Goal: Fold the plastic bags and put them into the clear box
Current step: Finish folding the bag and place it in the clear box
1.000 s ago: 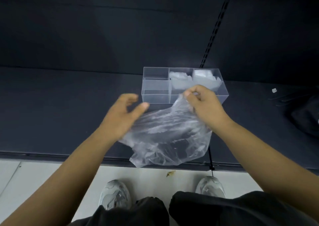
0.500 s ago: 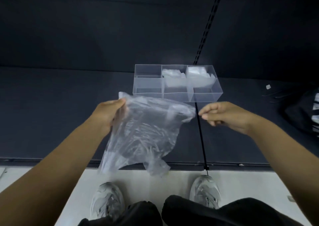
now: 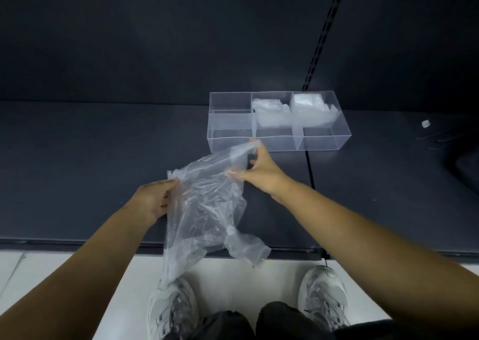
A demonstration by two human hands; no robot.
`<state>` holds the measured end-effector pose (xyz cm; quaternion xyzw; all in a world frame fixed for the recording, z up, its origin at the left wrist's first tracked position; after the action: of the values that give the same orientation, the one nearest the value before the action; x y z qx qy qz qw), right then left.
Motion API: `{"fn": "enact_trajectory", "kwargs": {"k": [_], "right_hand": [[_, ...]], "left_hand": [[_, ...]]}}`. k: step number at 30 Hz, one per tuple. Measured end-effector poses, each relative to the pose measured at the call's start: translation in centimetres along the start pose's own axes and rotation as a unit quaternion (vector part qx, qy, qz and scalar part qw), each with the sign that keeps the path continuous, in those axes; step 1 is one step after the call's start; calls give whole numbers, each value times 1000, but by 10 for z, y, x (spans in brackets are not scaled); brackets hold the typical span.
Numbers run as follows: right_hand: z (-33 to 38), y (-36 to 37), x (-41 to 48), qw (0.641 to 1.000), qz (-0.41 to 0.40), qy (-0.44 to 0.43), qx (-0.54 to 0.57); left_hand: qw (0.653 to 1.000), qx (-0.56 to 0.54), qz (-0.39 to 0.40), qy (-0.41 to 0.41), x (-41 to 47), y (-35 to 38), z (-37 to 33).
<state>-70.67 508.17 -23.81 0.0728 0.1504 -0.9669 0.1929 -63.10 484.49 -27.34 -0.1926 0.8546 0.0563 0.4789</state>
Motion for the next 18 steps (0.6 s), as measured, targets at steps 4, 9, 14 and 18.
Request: {"fn": "enact_trajectory", "kwargs": {"k": [4,9,14,18], "right_hand": [[3,19,23,987,-159,-11,-2],[3,-45,16,948,-311,-67,16],[-29,-97,-9,939,-263,4,221],[-47,-109,-27,941,-174,55,285]], "left_hand": [[1000,-6,14,3,1,1,1],[998,-44,44,8,8,-12,6],[996,-68,66,9,12,-14,5],[995,-65,74,0,9,-3,4]]}}
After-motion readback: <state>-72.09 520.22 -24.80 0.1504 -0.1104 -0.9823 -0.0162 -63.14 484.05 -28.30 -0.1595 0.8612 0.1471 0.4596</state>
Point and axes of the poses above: each hand's wrist, its own x-axis towards the middle knuckle, its own y-axis out of the palm, z = x × y, the point moved 6 cm from there along x, towards the middle knuckle, and after that the axes turned 13 degrees about -y, right-handed, at the moved point
